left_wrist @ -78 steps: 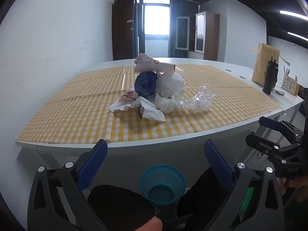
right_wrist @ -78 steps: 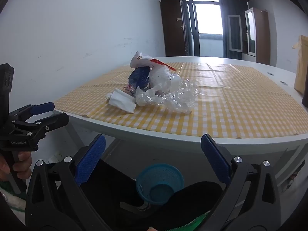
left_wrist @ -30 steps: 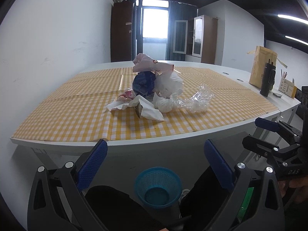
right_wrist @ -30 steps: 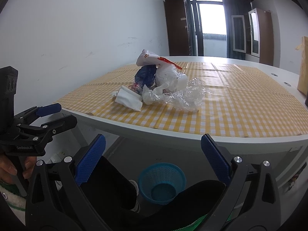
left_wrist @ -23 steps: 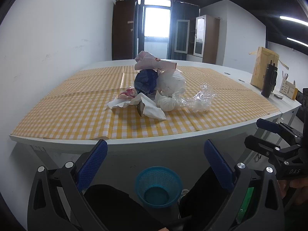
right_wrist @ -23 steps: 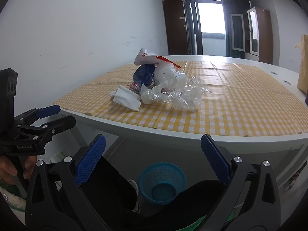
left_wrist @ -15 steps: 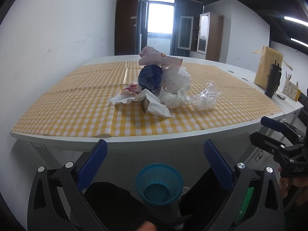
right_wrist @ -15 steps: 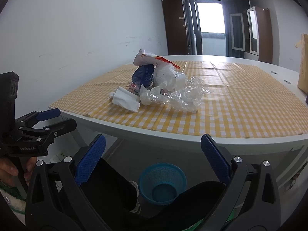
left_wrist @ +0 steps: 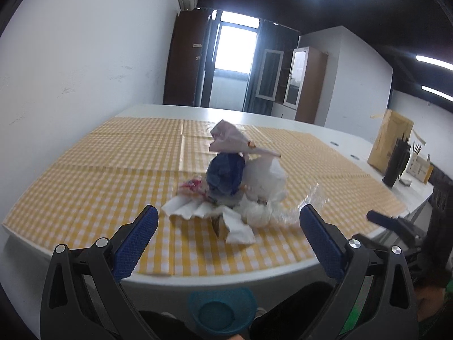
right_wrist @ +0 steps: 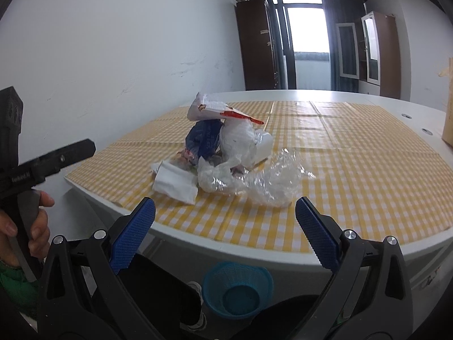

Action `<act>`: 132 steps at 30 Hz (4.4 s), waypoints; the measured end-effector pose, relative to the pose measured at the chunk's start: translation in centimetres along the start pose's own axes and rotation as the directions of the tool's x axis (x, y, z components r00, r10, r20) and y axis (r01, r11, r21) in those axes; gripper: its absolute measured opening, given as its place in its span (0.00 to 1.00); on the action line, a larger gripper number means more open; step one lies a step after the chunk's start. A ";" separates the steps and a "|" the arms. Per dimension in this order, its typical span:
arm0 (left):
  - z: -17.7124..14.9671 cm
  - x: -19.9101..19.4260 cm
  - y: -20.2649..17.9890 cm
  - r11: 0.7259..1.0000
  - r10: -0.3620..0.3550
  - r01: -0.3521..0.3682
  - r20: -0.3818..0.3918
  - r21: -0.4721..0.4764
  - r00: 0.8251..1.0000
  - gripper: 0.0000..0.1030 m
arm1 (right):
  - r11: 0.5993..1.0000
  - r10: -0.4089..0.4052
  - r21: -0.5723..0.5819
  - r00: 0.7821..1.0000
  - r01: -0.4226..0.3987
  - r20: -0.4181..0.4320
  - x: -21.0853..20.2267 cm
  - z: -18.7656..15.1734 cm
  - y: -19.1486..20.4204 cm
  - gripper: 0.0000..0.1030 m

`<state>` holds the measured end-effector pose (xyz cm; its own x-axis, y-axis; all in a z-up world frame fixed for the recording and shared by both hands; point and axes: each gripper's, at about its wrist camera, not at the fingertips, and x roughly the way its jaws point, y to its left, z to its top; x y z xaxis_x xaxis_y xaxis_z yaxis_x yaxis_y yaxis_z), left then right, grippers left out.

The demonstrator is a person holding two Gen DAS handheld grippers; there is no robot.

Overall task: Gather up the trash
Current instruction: 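Grasp the white-red plastic bag with the left tool while the right tool grasps white plastic, then lift both held items off the table and carry them down toward the blue wastebasket, then open the left tool over the wastebasket while the right tool also releases its plastic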

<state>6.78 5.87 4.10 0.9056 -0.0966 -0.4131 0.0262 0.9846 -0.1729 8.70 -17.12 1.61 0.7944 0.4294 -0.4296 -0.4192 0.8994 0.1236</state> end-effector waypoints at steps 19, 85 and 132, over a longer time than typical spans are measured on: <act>7.6 12.2 1.7 0.987 -0.086 0.069 -0.111 -0.148 0.990 0.94 | 1.000 0.004 0.028 0.992 -0.001 -0.128 12.1 6.6 -1.7 0.91; -7.5 -8.7 -0.7 0.982 -0.188 0.189 -0.095 -0.001 0.977 0.12 | 0.995 0.104 -0.002 0.992 -0.104 -0.065 -8.4 -3.5 -0.7 0.27; -26.2 19.1 7.3 0.985 -0.048 -0.079 -0.689 -0.151 0.723 0.12 | 0.976 0.079 0.203 0.735 0.081 -0.673 22.9 -23.3 -2.9 0.27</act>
<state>13.19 7.38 -28.44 0.3617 -0.2176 -0.9066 -0.1094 0.9558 -0.2730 17.89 -11.79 -29.40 0.2549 0.3318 -0.9083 -0.2554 0.9290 0.2677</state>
